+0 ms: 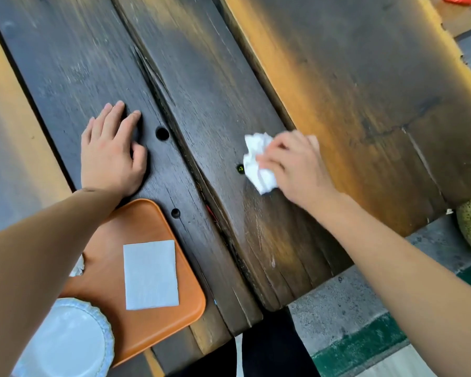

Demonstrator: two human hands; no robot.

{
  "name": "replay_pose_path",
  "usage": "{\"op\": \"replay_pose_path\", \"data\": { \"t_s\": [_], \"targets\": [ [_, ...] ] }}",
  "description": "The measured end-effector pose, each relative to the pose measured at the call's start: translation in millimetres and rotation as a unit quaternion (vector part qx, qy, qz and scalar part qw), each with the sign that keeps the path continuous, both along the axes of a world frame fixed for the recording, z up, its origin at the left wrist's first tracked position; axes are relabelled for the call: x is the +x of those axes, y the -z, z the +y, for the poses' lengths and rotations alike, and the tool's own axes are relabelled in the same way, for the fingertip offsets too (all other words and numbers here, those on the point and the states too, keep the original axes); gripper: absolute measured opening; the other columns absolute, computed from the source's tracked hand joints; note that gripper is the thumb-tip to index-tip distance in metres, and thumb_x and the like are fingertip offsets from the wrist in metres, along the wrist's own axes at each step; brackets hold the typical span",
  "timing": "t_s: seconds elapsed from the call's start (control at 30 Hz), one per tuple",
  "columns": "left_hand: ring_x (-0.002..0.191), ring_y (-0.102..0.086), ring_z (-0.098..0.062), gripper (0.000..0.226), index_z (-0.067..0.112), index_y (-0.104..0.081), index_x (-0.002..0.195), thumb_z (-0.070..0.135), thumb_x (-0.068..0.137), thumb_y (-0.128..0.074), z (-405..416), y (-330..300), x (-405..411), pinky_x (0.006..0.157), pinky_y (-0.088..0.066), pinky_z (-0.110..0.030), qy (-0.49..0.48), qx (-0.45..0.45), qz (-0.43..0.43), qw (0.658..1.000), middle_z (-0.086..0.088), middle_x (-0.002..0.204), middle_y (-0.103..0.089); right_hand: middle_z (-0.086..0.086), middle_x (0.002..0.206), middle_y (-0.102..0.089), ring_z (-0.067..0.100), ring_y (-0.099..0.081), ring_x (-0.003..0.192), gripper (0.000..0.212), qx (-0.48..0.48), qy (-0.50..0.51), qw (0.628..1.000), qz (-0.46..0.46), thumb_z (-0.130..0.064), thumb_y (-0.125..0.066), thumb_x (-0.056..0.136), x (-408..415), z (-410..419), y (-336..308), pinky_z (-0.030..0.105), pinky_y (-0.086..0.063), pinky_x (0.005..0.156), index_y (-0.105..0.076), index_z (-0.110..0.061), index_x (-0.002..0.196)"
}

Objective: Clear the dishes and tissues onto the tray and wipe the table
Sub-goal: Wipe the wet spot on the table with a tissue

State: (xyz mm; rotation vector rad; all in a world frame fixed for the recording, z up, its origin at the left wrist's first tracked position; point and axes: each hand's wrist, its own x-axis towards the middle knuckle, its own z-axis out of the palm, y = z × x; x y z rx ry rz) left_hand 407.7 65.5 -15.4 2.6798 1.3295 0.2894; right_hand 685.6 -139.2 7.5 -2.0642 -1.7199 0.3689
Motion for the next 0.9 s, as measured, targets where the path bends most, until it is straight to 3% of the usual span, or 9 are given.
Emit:
{"op": "replay_pose_path", "data": {
  "t_s": [0.17,0.33,0.5,0.7,0.83,0.9],
  "targets": [
    [0.150,-0.030,-0.033,0.058,0.013,-0.049,0.144,0.027,0.088,-0.039,0,-1,0,0.121,-0.018,-0.047,0.000,-0.003,0.000,1.000,-0.014,0.158,-0.040,0.000,0.090,-0.055,0.025,-0.053,0.089,0.021,-0.033,0.064,0.997,-0.034,-0.015,-0.056,0.092,-11,25,-6,0.033,-0.027,0.079,-0.067,-0.015,0.110],
    [0.150,-0.030,-0.033,0.058,0.013,-0.049,0.144,0.027,0.088,-0.039,-1,-1,0,0.121,-0.019,-0.047,0.001,-0.004,0.002,1.000,-0.014,0.158,-0.040,0.006,0.077,-0.050,0.025,-0.046,0.074,0.024,-0.043,-0.033,0.998,-0.037,0.005,-0.063,0.078,-47,-71,-4,0.036,-0.033,0.072,-0.072,-0.011,0.094],
    [0.150,-0.030,-0.033,0.058,0.013,-0.050,0.144,0.026,0.088,-0.040,0,-1,0,0.121,-0.020,-0.047,0.000,-0.001,0.004,1.000,-0.013,0.158,-0.040,0.003,0.087,-0.058,0.024,-0.053,0.079,0.029,-0.048,-0.063,0.995,-0.060,0.006,-0.056,0.073,-45,-128,-9,0.033,-0.033,0.074,-0.069,-0.016,0.086],
    [0.150,-0.030,-0.033,0.059,0.013,-0.050,0.144,0.027,0.088,-0.039,-1,0,0,0.121,-0.020,-0.047,-0.001,0.002,0.002,1.000,-0.013,0.158,-0.040,0.008,0.097,-0.062,0.026,-0.052,0.093,0.013,-0.012,0.036,0.999,-0.028,0.000,-0.063,0.082,-5,-62,-4,0.029,-0.025,0.076,-0.072,-0.008,0.088],
    [0.149,-0.032,-0.034,0.059,0.013,-0.050,0.143,0.026,0.087,-0.038,0,0,1,0.119,-0.023,-0.049,-0.001,0.006,-0.001,1.000,-0.014,0.157,-0.041,0.012,0.101,-0.063,0.028,-0.052,0.096,0.025,0.002,0.103,0.994,0.024,-0.001,-0.059,0.090,0,4,-3,0.031,-0.042,0.079,-0.068,-0.002,0.113],
    [0.148,-0.032,-0.034,0.059,0.012,-0.050,0.143,0.026,0.087,-0.038,-1,1,1,0.119,-0.025,-0.049,0.001,0.007,0.000,1.000,-0.015,0.157,-0.041,0.013,0.095,-0.062,0.028,-0.052,0.090,0.023,-0.004,0.072,0.997,0.018,0.002,-0.059,0.089,-14,9,-4,0.035,-0.047,0.072,-0.070,0.000,0.109]
  ]
}}
